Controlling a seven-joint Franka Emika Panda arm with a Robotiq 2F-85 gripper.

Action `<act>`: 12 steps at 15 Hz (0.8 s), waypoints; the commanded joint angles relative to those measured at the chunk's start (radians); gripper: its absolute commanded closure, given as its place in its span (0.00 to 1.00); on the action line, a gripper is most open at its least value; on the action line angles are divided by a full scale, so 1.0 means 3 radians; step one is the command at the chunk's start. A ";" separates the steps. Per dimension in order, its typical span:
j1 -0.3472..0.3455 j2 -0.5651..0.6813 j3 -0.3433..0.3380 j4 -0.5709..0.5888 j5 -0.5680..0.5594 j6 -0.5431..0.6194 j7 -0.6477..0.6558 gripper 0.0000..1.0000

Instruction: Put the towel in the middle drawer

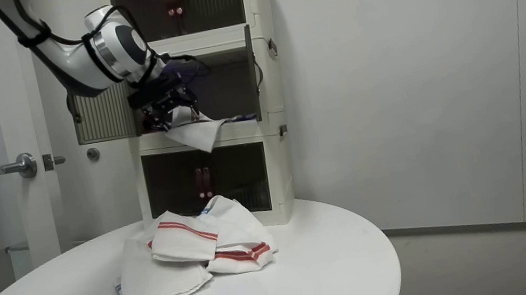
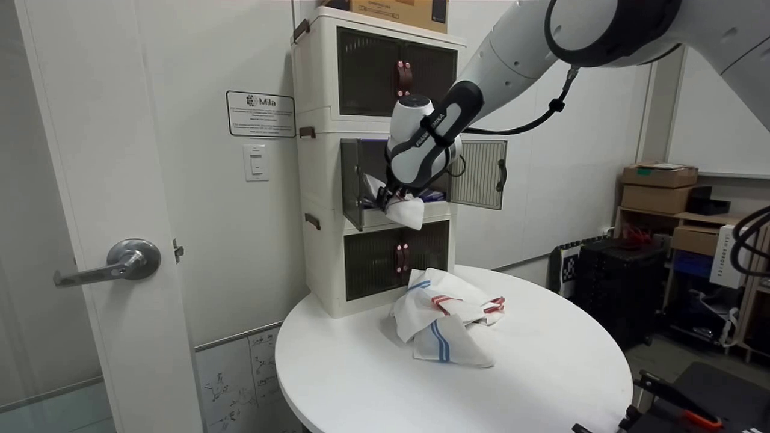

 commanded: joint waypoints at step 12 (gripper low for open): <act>-0.0220 -0.0184 0.0254 -0.0238 -0.0323 0.0020 -0.0267 0.57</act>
